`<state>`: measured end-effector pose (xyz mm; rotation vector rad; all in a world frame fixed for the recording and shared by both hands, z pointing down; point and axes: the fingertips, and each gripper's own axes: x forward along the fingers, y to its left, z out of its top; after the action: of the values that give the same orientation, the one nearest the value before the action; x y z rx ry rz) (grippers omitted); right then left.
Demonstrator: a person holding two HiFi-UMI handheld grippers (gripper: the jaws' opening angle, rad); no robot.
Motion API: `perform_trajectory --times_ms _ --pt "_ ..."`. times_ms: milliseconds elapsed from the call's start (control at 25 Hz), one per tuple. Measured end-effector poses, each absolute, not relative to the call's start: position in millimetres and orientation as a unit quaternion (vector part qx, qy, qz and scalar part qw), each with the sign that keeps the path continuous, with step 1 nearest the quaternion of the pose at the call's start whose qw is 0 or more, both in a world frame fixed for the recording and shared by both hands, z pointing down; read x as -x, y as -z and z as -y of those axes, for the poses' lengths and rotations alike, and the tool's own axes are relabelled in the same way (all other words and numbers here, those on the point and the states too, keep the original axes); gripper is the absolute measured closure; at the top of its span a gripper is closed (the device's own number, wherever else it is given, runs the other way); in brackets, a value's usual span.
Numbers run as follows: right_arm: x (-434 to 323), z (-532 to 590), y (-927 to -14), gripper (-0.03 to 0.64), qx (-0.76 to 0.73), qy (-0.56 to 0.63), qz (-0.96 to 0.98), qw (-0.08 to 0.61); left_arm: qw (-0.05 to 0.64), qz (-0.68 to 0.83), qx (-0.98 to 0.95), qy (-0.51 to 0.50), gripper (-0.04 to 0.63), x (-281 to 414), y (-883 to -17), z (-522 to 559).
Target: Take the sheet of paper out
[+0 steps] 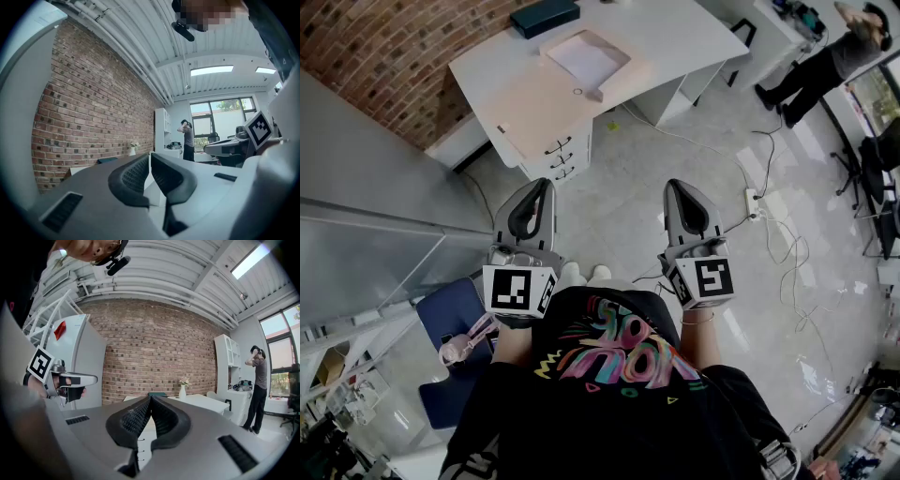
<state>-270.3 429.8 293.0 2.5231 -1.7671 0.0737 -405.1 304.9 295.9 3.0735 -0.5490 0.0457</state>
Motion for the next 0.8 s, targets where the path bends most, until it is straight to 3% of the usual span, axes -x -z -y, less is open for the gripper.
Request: perform_trajectory --times_ms 800 --pt "235.3 -449.1 -330.1 0.598 -0.816 -0.054 0.575 0.035 0.023 0.181 -0.983 -0.017 0.561 373.3 -314.3 -316.9"
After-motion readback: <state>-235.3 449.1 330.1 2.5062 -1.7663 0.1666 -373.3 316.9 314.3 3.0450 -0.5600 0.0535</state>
